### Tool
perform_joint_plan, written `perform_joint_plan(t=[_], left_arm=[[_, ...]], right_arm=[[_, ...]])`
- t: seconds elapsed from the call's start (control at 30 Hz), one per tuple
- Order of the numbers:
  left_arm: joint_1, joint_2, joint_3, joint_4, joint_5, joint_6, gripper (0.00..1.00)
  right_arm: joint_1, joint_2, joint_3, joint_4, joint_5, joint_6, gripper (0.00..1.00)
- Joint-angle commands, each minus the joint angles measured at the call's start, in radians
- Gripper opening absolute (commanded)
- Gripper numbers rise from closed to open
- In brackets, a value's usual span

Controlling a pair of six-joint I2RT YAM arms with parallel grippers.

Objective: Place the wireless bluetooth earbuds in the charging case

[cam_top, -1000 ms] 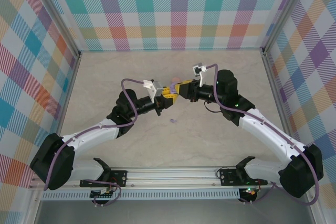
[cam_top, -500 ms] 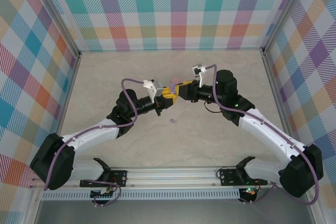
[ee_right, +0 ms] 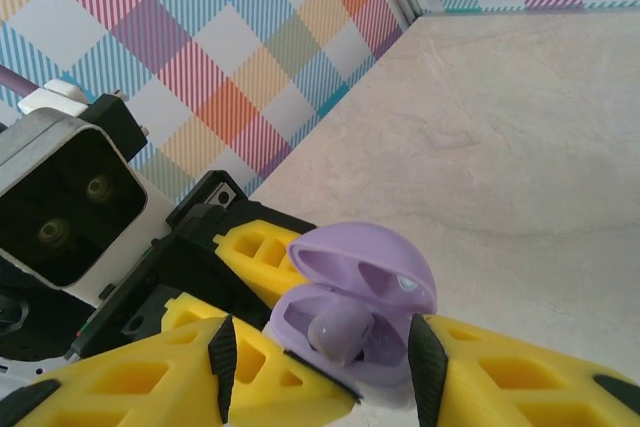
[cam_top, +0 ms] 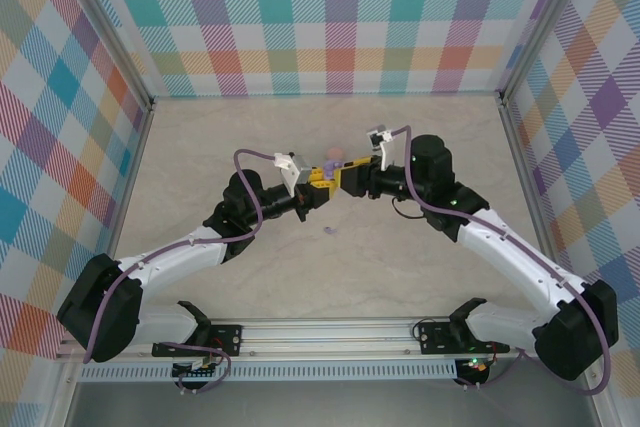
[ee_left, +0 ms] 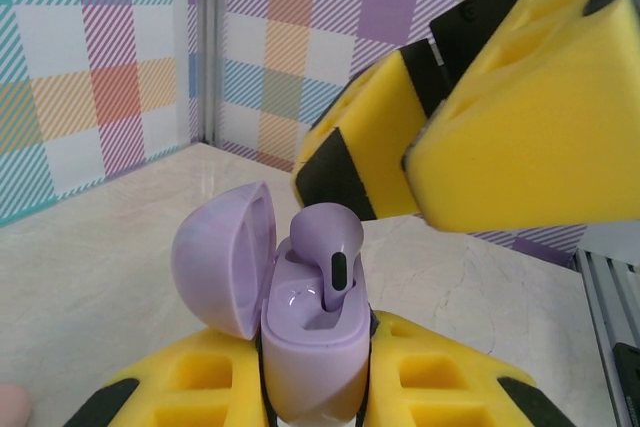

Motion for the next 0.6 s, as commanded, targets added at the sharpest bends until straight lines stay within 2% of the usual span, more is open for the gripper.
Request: perform_joint_plan(t=[0.0, 0.13, 0.37, 0.57], left_arm=[[-0.016, -0.012, 0.032, 0.002, -0.034, 0.003, 0.18], [-0.015, -0.013, 0.034, -0.006, -0.063, 0.001, 0.18], [-0.015, -0.013, 0.045, -0.026, -0.051, 0.007, 0.18], [-0.016, -0.011, 0.050, -0.019, -0.013, 0.008, 0.18]], right_arm=[[0.007, -0.034, 0.042, -0.039, 0.007, -0.040, 0.52], [0.007, -0.037, 0.049, -0.057, 0.007, -0.052, 0.47], [0.006, -0.019, 0.061, -0.069, -0.003, -0.057, 0.25], [0.006, 0.002, 0.070, -0.070, -0.009, -0.055, 0.19]])
